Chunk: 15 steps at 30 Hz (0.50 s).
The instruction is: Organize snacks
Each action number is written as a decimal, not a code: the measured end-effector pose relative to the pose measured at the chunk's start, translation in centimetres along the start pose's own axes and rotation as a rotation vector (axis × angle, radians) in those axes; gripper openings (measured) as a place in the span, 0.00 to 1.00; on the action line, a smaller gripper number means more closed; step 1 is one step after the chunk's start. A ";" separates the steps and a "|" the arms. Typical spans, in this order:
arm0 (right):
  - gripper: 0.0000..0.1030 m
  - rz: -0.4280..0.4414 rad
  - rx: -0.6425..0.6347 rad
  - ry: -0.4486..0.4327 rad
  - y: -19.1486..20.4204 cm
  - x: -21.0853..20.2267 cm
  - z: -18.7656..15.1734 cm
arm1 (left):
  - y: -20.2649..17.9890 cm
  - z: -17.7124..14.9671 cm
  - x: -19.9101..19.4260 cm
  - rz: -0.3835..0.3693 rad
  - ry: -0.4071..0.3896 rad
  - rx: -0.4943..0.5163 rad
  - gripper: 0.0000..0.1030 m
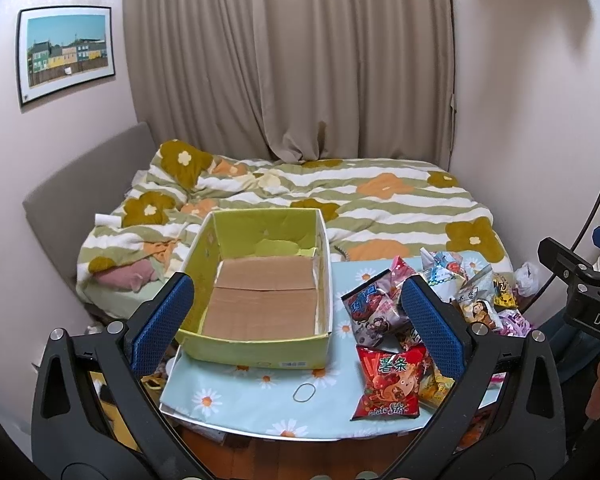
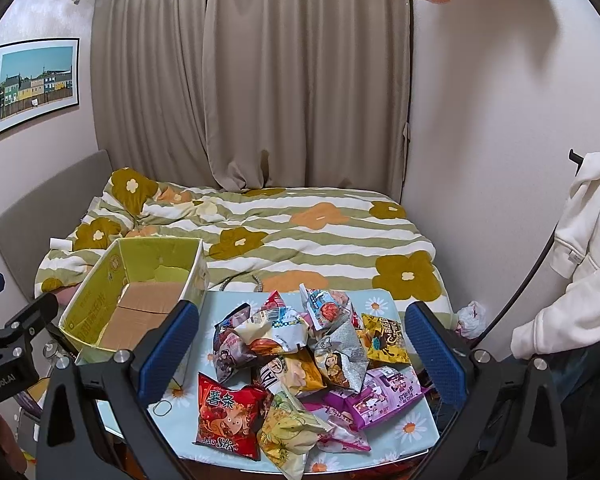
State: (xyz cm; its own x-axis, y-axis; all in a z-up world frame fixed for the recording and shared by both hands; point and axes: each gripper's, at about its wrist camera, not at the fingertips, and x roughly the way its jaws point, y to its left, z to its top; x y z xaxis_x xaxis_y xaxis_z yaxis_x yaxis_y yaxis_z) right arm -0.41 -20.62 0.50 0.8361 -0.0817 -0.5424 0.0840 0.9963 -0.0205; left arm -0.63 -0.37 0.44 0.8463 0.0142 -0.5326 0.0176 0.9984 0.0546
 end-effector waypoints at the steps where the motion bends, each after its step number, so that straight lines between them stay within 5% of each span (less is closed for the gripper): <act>1: 1.00 0.000 -0.003 -0.001 0.1 -0.1 0.1 | 0.1 0.0 -0.1 -0.002 -0.001 -0.002 1.00; 15: 1.00 0.001 -0.001 -0.004 0.1 -0.2 0.0 | -0.1 0.2 -0.5 -0.004 -0.006 0.005 1.00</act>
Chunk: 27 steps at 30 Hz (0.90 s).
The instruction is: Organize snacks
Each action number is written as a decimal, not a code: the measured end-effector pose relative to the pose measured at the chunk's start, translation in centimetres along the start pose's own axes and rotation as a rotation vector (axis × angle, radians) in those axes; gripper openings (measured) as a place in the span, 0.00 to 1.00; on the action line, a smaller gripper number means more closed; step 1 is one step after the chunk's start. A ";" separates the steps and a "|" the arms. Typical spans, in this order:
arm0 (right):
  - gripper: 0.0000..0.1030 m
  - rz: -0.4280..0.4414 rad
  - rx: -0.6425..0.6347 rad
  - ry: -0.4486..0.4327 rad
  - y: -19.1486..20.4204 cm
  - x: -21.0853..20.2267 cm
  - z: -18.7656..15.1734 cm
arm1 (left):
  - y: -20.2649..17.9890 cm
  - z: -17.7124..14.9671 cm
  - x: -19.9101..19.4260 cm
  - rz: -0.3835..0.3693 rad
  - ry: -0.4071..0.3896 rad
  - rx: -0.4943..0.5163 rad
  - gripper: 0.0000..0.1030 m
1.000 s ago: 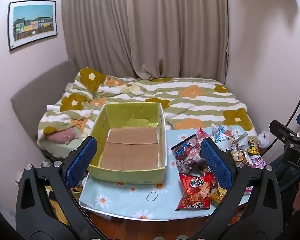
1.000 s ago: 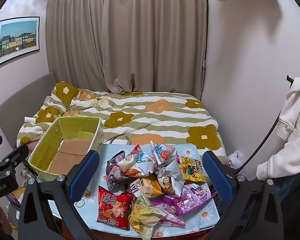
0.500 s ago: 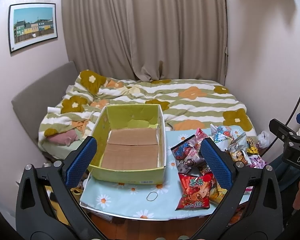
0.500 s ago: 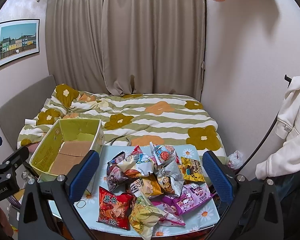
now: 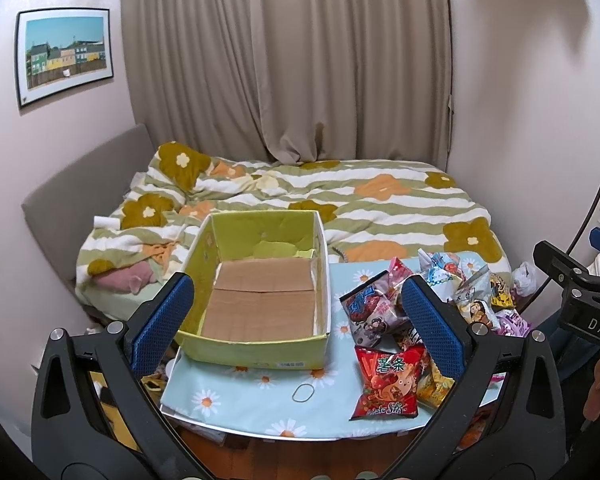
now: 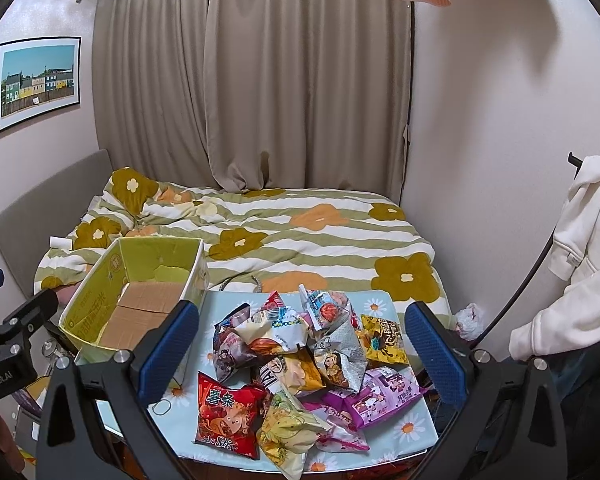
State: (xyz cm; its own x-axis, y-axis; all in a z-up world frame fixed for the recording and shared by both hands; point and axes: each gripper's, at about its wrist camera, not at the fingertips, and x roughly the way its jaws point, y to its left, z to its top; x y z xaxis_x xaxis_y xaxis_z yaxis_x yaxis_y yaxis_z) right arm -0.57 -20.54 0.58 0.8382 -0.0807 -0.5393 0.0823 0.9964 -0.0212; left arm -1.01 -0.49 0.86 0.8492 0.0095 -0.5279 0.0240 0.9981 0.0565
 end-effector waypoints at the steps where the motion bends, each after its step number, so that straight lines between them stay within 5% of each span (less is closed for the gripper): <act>1: 1.00 0.000 0.000 -0.001 0.0 0.0 0.0 | -0.1 0.0 0.0 0.000 0.000 0.002 1.00; 27: 1.00 0.000 0.006 0.003 0.2 -0.8 0.2 | 0.2 0.0 0.1 -0.037 0.008 -0.004 1.00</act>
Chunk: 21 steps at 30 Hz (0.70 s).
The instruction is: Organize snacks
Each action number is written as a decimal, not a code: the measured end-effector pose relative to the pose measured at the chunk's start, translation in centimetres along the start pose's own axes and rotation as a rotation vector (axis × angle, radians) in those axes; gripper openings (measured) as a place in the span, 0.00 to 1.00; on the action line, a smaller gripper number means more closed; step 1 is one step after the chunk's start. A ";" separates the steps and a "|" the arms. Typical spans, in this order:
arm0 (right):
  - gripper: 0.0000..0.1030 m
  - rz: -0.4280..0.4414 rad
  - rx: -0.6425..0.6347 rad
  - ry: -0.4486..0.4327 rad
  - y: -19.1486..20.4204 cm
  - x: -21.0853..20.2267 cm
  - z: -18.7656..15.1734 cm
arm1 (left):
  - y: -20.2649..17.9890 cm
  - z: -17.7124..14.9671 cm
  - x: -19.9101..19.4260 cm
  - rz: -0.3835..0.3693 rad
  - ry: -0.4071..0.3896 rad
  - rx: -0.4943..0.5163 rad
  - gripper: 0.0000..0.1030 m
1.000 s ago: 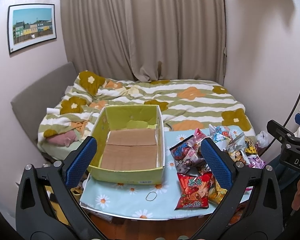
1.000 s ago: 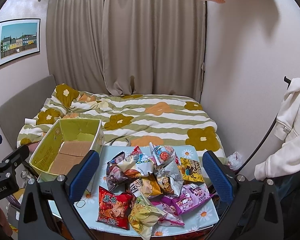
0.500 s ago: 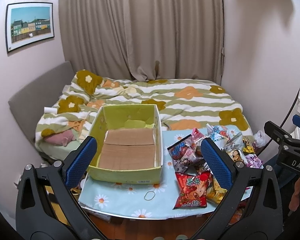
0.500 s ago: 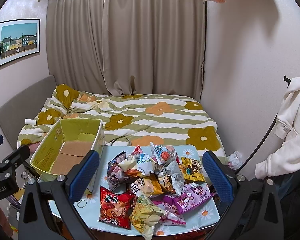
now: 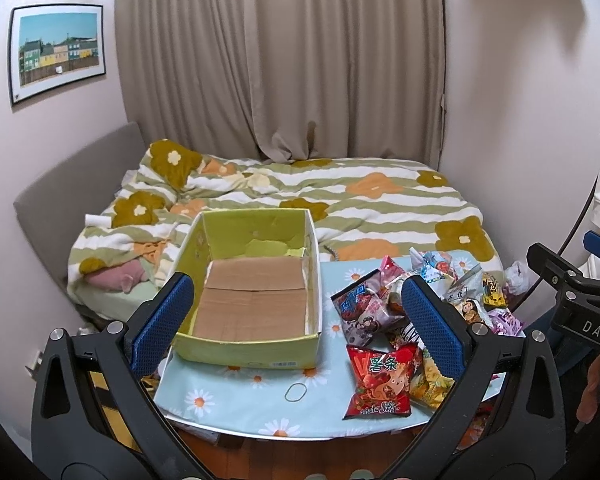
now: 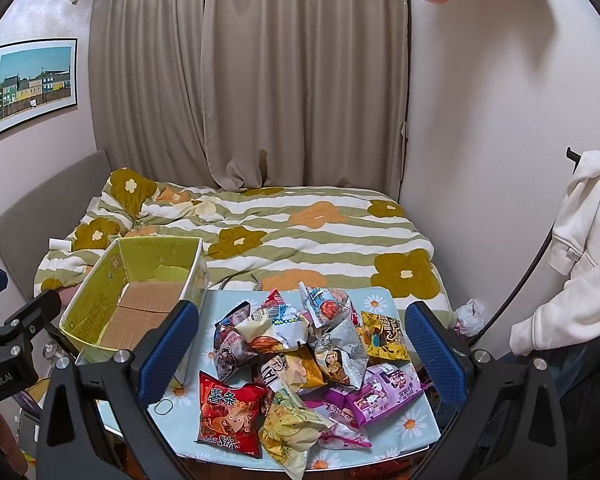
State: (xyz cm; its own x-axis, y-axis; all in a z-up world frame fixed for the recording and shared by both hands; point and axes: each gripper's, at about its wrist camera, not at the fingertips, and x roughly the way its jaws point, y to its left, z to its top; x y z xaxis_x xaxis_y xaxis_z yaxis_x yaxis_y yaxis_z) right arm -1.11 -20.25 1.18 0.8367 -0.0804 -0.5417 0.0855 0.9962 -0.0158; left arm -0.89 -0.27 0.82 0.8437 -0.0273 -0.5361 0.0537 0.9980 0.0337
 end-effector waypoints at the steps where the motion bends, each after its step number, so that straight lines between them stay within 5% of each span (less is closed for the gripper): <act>1: 1.00 0.001 0.000 0.000 0.0 0.0 0.0 | 0.0 0.0 0.0 0.000 0.001 0.000 1.00; 21: 1.00 0.003 0.007 -0.001 -0.1 0.0 0.0 | -0.2 -0.2 0.2 -0.005 0.005 0.003 1.00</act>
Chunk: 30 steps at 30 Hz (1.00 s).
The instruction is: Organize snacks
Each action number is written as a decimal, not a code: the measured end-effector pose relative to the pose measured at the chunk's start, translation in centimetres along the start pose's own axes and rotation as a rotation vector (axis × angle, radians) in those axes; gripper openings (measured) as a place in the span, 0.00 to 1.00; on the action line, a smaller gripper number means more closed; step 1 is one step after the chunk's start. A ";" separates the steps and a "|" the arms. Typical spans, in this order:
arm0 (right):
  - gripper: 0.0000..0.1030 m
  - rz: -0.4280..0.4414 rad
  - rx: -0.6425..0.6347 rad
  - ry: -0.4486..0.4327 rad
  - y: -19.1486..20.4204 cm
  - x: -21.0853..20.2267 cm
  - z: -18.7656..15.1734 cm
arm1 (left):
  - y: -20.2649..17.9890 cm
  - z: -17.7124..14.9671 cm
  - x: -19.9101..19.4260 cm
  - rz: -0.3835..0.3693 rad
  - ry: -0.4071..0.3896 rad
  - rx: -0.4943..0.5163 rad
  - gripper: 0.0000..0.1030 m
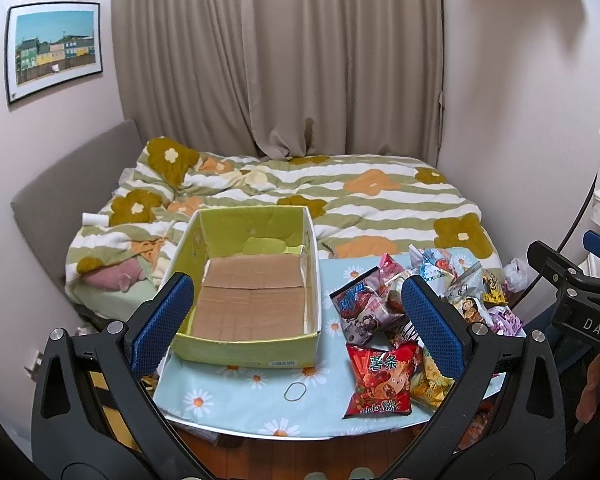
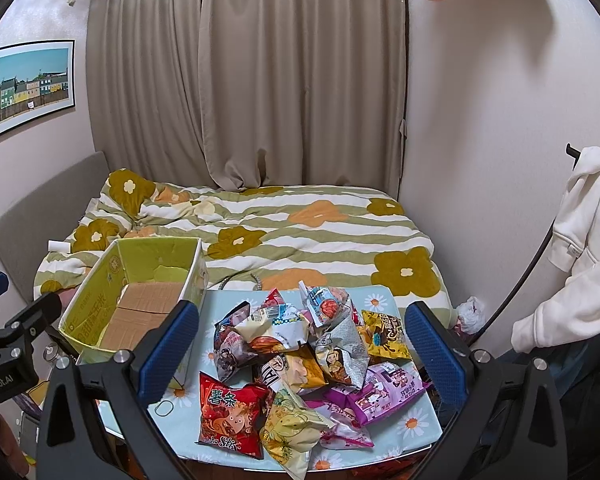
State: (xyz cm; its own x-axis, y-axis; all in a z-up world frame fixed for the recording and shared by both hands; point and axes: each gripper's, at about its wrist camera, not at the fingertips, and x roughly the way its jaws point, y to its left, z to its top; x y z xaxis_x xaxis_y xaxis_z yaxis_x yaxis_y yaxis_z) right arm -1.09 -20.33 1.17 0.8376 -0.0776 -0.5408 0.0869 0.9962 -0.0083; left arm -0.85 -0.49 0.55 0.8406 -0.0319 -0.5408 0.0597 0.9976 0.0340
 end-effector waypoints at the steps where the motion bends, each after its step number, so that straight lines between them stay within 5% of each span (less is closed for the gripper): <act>1: 1.00 0.001 0.004 -0.002 0.0 0.0 0.0 | 0.0 0.0 0.1 -0.001 0.002 0.001 1.00; 9: 1.00 -0.010 0.054 0.044 -1.9 1.5 -1.5 | -0.5 -0.3 3.6 -0.064 0.099 0.023 1.00; 14: 1.00 -0.023 0.110 0.147 -3.3 4.1 -4.9 | -2.1 -3.4 8.4 -0.165 0.235 0.046 1.00; 30: 0.99 0.158 0.217 0.369 -4.0 12.9 -14.6 | -8.7 -14.3 20.1 -0.251 0.530 0.039 1.00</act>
State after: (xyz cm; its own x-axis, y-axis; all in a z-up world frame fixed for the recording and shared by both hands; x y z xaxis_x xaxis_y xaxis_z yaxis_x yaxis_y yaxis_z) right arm 1.43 -24.71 -18.07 0.6047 0.1333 -0.7852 0.1176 0.9602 0.2535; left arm 7.85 -8.96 -22.60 0.4150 -0.2218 -0.8824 0.2499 0.9603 -0.1238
